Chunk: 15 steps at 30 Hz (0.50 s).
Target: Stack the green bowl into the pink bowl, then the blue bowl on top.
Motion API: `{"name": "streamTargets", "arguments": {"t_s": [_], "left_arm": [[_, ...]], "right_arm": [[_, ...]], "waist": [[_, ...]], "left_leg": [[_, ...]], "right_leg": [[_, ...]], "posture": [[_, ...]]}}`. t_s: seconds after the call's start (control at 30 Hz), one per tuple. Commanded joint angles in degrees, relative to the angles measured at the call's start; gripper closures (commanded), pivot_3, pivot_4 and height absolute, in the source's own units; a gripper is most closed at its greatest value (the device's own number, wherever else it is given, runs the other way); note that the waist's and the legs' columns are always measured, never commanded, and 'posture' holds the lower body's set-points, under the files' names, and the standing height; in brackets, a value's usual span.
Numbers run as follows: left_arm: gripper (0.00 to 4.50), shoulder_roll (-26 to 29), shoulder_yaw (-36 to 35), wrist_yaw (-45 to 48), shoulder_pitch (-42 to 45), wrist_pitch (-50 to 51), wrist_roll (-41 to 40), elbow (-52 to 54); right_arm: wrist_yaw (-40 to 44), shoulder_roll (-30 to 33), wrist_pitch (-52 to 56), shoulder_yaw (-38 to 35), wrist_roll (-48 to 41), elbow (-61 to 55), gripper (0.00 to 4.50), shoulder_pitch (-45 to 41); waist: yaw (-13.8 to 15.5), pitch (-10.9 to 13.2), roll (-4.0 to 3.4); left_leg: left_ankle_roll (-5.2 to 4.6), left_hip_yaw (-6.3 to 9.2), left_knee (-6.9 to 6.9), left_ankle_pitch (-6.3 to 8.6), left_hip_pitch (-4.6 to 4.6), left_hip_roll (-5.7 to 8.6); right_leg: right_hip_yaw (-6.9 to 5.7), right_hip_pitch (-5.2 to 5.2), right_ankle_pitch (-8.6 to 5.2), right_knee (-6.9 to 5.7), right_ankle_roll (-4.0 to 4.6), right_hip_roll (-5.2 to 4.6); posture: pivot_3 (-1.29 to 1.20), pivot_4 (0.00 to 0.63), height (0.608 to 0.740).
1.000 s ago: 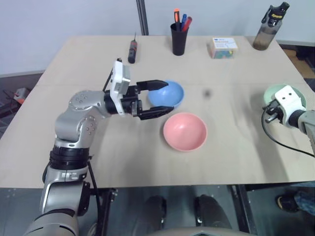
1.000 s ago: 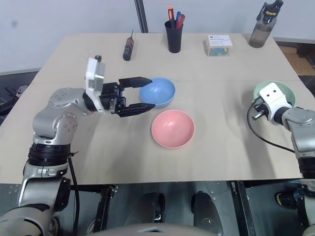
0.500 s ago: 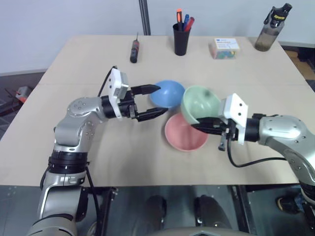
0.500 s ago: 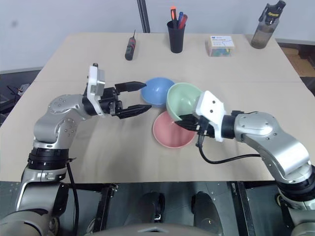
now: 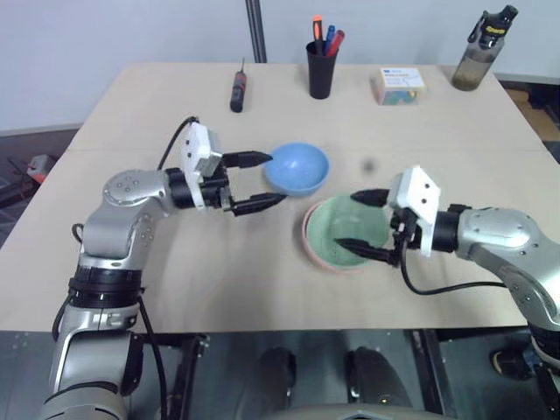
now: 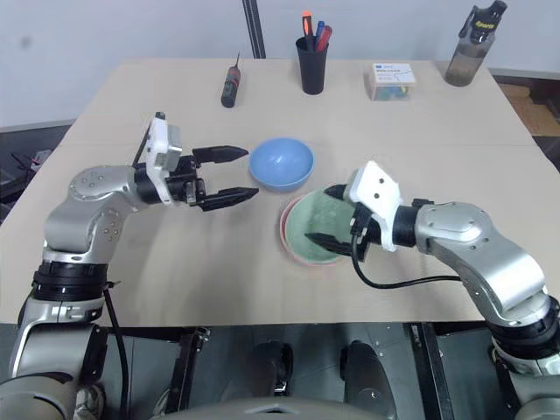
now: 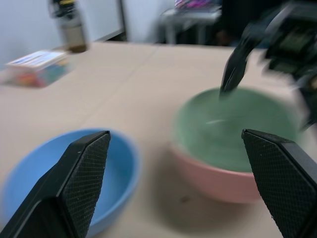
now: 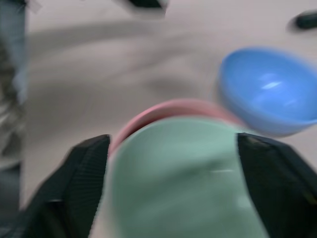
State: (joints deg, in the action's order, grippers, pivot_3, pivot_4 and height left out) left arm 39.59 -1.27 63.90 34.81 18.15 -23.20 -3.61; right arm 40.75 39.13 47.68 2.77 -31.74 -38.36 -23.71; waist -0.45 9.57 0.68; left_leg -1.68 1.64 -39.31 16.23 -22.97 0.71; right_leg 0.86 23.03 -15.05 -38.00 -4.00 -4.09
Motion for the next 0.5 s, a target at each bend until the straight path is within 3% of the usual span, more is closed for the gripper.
{"name": "streamTargets", "arguments": {"t_s": [0.03, 0.27, 0.5], "left_arm": [[0.0, 1.0, 3.7, -4.7, 3.7, -6.3, 10.1, -3.3], [0.0, 2.3, 15.9, -4.8, 12.4, -19.8, 28.0, -14.5], [0.0, -0.7, 21.5, -1.5, 19.1, -29.2, 33.7, -23.8]], "right_arm": [[-2.4, -0.2, -1.9, -6.4, -1.8, -5.1, 0.29, 1.8], [-5.3, 1.2, -3.5, -10.3, -0.4, -7.0, 0.29, 6.3], [-7.2, 2.6, -4.7, -11.7, 0.5, -8.8, 0.29, 7.7]], "waist": [[0.1, 0.0, 0.0], [-0.1, 0.0, 0.01], [-0.2, 0.0, 0.01]], "left_leg": [[0.0, -0.01, 0.0, 0.0, -0.01, 0.03], [-0.01, -0.05, 0.0, 0.0, -0.02, 0.11], [-0.2, -0.03, 0.01, 0.11, -0.04, 0.09]], "right_leg": [[0.02, 0.01, 0.0, -0.01, 0.0, 0.0], [0.03, 0.01, 0.0, 0.0, 0.0, 0.0], [0.01, 0.03, 0.0, 0.01, -0.01, 0.02]], "posture": [[0.0, 0.15, 0.74], [0.0, 0.15, 0.74], [0.0, 0.15, 0.74]]}}
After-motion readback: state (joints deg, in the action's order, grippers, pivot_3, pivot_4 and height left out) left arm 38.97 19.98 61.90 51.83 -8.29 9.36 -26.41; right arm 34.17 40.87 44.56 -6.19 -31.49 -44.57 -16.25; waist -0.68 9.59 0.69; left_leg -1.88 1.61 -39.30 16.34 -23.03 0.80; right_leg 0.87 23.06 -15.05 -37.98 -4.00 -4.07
